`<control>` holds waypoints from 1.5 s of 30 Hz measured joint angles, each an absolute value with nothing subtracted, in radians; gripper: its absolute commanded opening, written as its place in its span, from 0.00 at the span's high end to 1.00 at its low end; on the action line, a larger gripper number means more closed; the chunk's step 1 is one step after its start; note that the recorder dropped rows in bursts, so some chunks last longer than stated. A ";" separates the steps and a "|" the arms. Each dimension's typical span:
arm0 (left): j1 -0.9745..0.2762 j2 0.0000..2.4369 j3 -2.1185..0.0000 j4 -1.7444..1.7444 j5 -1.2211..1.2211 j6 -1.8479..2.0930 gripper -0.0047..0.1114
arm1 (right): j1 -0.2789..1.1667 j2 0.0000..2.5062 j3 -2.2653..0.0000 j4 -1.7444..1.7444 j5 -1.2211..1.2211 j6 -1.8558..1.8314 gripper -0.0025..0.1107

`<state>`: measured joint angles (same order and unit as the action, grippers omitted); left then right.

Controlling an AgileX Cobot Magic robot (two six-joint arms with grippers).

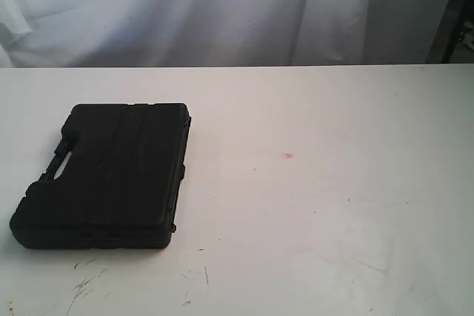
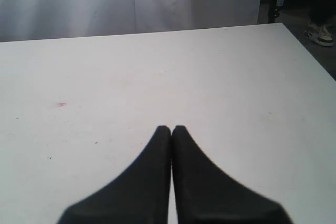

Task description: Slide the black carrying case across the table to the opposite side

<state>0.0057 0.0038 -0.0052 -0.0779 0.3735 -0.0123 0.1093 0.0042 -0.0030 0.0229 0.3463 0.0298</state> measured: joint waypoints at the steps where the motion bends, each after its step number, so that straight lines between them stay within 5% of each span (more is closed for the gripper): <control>1: 0.006 0.004 -0.005 -0.068 0.374 -0.025 0.96 | 0.109 0.004 -0.003 0.023 0.346 0.030 0.98; 45: 0.006 0.004 -0.005 -0.045 0.374 -0.047 0.96 | 0.109 0.004 -0.003 0.023 0.346 0.030 0.98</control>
